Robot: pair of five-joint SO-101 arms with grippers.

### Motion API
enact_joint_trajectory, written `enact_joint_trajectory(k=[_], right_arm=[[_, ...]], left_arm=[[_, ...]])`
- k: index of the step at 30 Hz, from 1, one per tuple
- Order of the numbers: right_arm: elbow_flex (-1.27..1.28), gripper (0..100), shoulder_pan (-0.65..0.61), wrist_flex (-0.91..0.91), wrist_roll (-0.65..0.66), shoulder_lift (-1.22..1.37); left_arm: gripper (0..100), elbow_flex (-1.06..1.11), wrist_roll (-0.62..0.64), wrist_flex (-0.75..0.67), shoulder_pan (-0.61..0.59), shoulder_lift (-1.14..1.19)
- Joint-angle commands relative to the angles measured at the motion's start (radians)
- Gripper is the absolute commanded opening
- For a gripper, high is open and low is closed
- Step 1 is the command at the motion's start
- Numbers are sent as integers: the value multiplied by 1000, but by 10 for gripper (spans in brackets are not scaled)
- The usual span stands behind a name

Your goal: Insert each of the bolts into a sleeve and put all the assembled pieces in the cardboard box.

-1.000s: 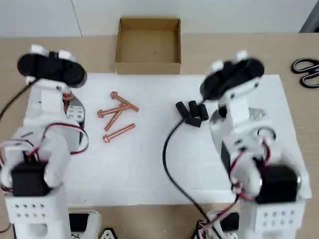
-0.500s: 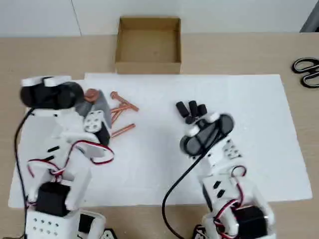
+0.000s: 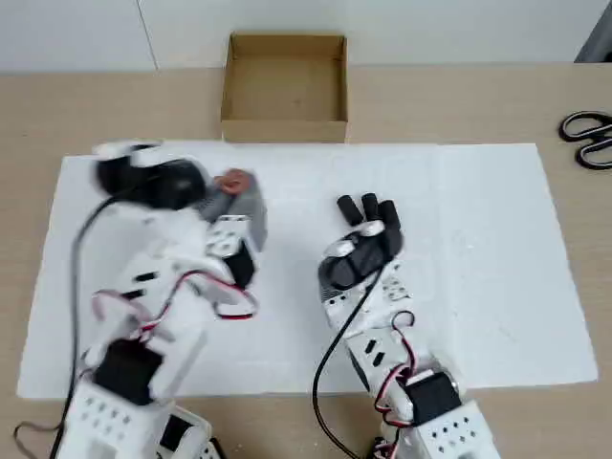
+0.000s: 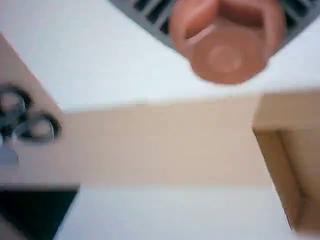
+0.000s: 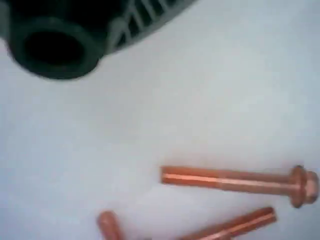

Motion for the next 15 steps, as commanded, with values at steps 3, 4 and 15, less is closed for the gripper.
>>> enact_joint_trajectory(k=[3,4,15], right_arm=[[-6,3,-62,-102,-25,96],[-6,3,-73,-104,-46,99],[-17,3,-119,-104,-106,97]], left_arm=[[6,-19,6,-40,69,104],[6,-18,6,-54,77,106],[6,85,3,-133,98,104]])
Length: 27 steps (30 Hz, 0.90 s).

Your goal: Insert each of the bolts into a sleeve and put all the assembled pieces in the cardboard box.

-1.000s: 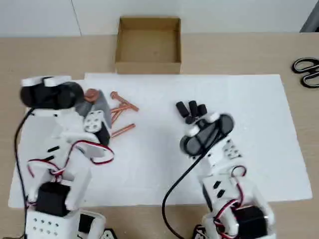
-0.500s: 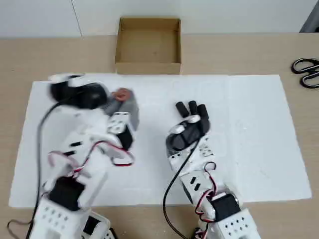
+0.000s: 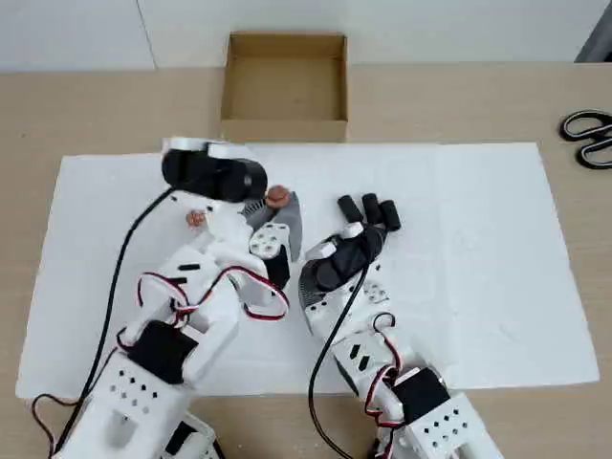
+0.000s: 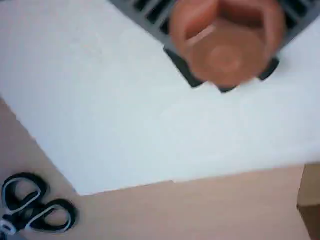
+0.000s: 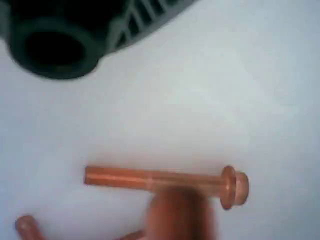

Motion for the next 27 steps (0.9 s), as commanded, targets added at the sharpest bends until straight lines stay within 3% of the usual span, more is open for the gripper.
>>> enact_joint_trajectory(k=[1,27], right_arm=[[-28,3,-24,-27,-9,2],[11,3,-51,-18,-6,-222]], left_arm=[[6,25,3,-78,0,-5],[6,94,5,-118,43,3]])
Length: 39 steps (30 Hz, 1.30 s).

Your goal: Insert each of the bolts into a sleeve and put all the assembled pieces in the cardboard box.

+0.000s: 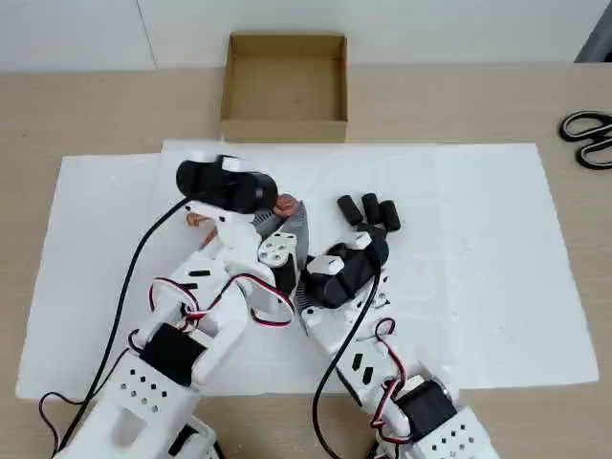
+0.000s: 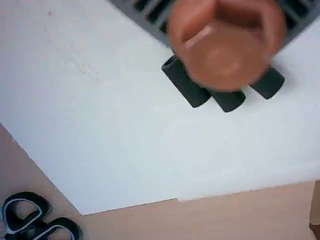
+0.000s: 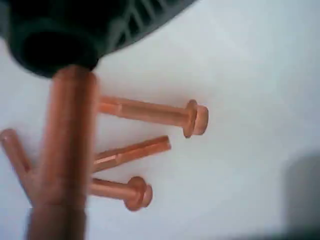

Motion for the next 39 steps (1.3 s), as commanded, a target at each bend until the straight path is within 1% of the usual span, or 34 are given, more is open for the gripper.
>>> enact_joint_trajectory(k=[1,18,21,27,32,35,39], right_arm=[[-12,3,-4,-18,-3,-25],[-3,3,-7,-18,-5,-28],[-3,3,-7,-18,-5,-28],[-3,3,-7,-18,-5,-30],[-3,3,-7,-18,-3,-33],[-3,3,-7,-18,-2,-33],[-3,3,-5,-18,-2,-35]], left_arm=[[6,-2,11,-28,12,0],[6,-2,9,-29,15,0],[6,-2,9,-29,37,0],[6,13,-26,-29,46,0],[6,35,-28,-29,46,0],[6,36,-28,-17,41,0],[6,35,-29,58,44,-3]])
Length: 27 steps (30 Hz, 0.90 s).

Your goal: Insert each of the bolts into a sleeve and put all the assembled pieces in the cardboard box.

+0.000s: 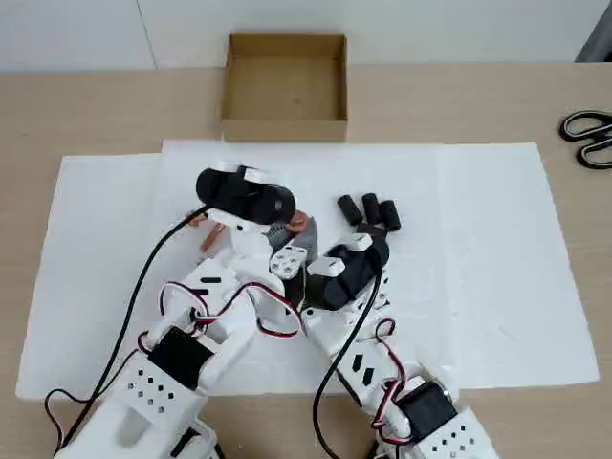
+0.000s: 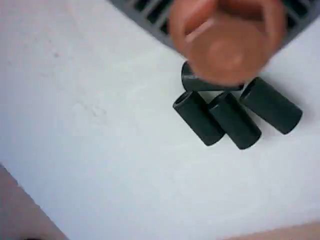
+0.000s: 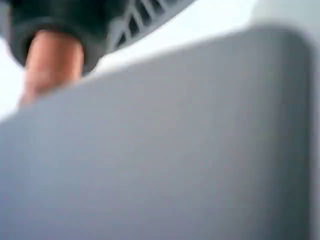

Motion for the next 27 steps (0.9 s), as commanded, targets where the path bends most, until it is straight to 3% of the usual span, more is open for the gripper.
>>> enact_joint_trajectory(k=[1,18,24,27], right_arm=[[-8,3,-4,-18,-2,-22],[-8,3,-2,-18,0,-22],[-8,3,-1,-16,0,-22],[-8,3,-1,-16,0,-22]], left_arm=[[6,-5,-12,48,5,-3],[17,-2,-11,187,83,-2],[294,-10,-5,221,60,-8],[354,-12,-6,236,60,-9]])
